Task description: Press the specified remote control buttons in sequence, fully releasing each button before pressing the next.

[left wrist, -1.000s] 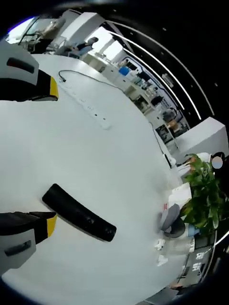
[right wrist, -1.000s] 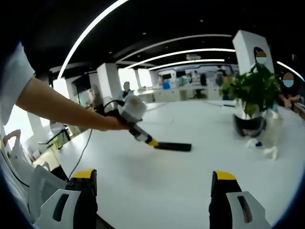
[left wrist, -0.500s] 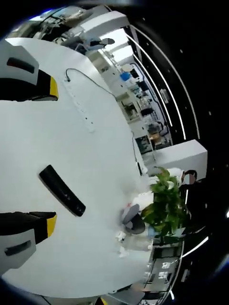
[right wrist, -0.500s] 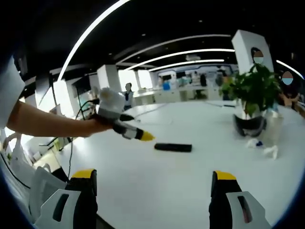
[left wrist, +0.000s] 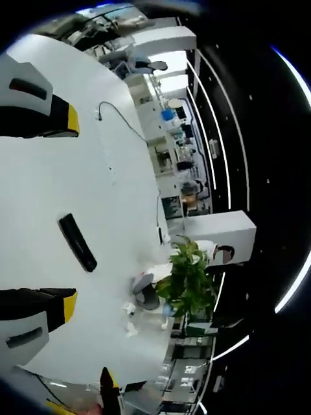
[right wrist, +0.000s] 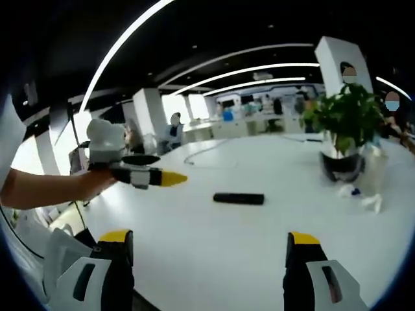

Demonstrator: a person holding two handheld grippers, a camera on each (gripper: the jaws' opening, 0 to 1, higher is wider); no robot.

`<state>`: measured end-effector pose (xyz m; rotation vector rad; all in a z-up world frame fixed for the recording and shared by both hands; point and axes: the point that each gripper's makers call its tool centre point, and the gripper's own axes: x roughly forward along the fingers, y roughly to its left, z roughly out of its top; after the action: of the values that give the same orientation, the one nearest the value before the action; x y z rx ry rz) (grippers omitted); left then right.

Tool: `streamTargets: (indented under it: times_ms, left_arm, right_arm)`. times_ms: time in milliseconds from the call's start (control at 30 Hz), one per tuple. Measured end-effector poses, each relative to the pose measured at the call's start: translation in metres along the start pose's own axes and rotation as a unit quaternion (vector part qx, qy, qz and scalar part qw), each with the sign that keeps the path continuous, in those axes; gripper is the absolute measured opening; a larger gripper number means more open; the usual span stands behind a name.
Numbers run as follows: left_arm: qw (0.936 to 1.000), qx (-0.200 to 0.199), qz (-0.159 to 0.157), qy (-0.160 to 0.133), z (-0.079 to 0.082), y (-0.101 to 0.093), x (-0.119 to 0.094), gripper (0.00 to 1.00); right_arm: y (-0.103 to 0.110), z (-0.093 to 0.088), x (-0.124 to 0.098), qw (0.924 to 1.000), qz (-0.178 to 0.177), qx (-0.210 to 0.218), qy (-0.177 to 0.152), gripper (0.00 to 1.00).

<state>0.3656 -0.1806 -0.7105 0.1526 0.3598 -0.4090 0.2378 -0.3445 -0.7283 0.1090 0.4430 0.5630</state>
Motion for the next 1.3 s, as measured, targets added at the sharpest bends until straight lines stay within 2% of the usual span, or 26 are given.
streamTargets:
  times_ms: [167,300,333,467,533,700,800,900,1000,1167,1300]
  left_arm:
    - [0.9995,-0.029,0.009,0.005,-0.008,0.000,-0.026,1.00]
    - [0.9979,-0.057,0.017,-0.024,-0.009,0.001,-0.047,1.00]
    - [0.9974,-0.060,0.029,-0.026,-0.013,0.004,-0.053,1.00]
    - [0.9952,-0.086,0.045,-0.007,-0.032,0.007,-0.070,1.00]
    - [0.9946,-0.092,0.047,-0.007,-0.038,0.009,-0.079,1.00]
    - [0.9932,-0.104,0.044,-0.025,-0.040,0.009,-0.098,1.00]
    - [0.9921,-0.109,0.054,-0.028,-0.042,0.012,-0.107,1.00]
    - [0.9922,-0.103,0.064,-0.027,-0.049,0.014,-0.117,1.00]
    - [0.9909,-0.115,0.065,-0.023,-0.057,0.014,-0.123,1.00]
    - [0.9908,-0.111,0.073,-0.027,-0.063,0.009,-0.130,1.00]
    - [0.9920,-0.082,0.092,-0.029,-0.065,0.011,-0.130,1.00]
  right_arm:
    - [0.001,0.001,0.000,1.0000,0.001,-0.004,-0.003,0.97]
    - [-0.001,0.000,0.000,1.0000,-0.002,-0.003,0.000,0.99]
    - [-0.001,0.000,0.000,1.0000,-0.003,-0.004,0.000,0.99]
    - [0.000,0.001,0.000,1.0000,-0.002,-0.006,-0.002,0.99]
    - [0.001,0.001,0.000,1.0000,-0.001,-0.005,0.001,0.99]
    - [0.001,0.000,0.001,1.0000,0.000,-0.005,0.001,0.99]
    - [0.002,0.000,0.001,1.0000,0.001,-0.009,0.003,0.99]
    - [0.001,0.000,0.001,1.0000,0.000,-0.009,0.003,0.99]
    - [0.000,-0.001,0.002,1.0000,0.001,-0.005,0.005,0.99]
    - [0.000,-0.001,0.002,1.0000,0.001,-0.004,0.005,0.99]
    - [0.000,-0.003,0.002,0.9999,-0.001,-0.006,0.009,0.99]
